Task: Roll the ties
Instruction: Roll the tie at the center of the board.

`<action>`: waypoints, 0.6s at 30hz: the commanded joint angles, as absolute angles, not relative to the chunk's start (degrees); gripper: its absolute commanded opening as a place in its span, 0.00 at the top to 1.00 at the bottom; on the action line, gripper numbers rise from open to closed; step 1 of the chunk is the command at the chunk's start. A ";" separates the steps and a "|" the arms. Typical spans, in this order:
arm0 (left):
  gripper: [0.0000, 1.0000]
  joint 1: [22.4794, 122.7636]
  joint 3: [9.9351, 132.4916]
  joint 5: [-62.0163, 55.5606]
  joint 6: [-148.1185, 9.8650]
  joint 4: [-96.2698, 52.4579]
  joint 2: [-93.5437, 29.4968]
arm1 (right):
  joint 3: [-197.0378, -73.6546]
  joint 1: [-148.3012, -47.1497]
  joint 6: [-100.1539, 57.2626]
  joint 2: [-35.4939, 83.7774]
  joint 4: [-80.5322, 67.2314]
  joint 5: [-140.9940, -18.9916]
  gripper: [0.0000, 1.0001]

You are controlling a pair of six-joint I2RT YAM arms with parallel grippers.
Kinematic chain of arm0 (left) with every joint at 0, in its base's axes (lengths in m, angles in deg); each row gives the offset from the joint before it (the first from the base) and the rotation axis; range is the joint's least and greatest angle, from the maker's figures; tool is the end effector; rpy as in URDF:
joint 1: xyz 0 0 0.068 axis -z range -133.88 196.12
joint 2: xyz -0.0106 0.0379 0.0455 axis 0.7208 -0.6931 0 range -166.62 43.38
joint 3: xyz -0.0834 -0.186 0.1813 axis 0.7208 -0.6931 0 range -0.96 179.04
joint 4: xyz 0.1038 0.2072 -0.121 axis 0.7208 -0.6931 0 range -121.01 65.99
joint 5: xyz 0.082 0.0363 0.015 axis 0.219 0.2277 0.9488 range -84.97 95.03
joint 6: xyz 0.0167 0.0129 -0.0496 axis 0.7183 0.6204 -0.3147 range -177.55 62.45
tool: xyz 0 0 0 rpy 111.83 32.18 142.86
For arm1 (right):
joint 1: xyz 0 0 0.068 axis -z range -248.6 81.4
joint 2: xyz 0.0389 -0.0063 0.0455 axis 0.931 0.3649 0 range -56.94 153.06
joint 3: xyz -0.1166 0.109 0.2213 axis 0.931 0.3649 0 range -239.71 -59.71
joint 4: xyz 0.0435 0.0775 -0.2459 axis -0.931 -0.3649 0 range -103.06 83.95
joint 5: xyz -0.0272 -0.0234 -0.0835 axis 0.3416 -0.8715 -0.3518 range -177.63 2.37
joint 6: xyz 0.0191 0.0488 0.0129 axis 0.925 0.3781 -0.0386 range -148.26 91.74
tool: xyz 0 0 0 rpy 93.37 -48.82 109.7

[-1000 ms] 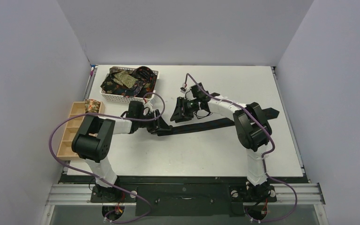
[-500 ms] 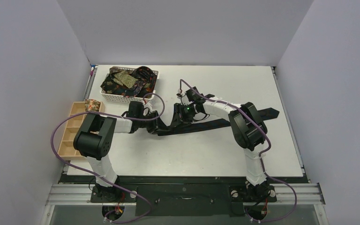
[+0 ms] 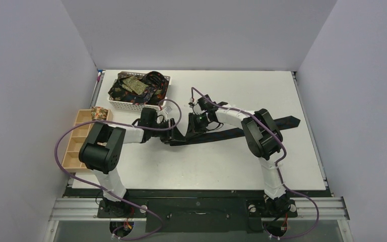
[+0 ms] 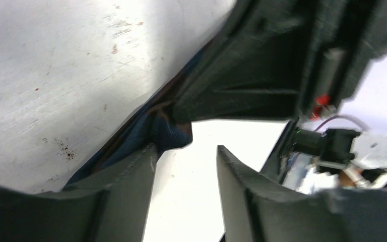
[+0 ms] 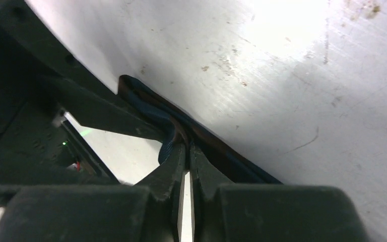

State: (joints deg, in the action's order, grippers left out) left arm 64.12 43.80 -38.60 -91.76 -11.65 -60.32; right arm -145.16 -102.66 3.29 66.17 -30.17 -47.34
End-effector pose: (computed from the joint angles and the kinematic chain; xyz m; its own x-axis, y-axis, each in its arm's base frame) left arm 0.3051 -0.1250 0.1185 -0.9507 -0.1191 -0.2864 0.1694 0.5742 -0.8010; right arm 0.3538 0.2671 0.1433 -0.9781 -0.1796 -0.1049 -0.1981 0.6508 0.7330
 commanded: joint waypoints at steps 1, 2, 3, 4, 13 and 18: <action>0.46 64.60 45.65 -38.26 -78.07 -16.72 -54.21 | -146.31 -101.24 -0.11 68.01 -32.37 -49.76 1.00; 0.43 64.68 46.12 -37.72 -75.32 -18.94 -51.61 | -146.34 -100.84 -1.21 68.16 -33.40 -49.75 1.00; 0.37 64.85 46.35 -37.52 -70.32 -20.15 -50.39 | -146.36 -100.57 -1.68 68.33 -34.12 -49.75 1.00; 0.35 65.02 47.24 -36.72 -67.62 -23.70 -48.48 | -146.41 -100.53 -2.50 68.45 -34.37 -49.71 1.00; 0.23 74.52 50.32 -21.82 -38.05 -34.84 -44.85 | -146.82 -100.57 -4.69 68.62 -34.81 -47.94 1.00; 0.25 77.66 54.00 -20.03 -27.53 -39.70 -47.86 | -146.69 -100.16 -5.46 68.34 -35.39 -47.01 1.00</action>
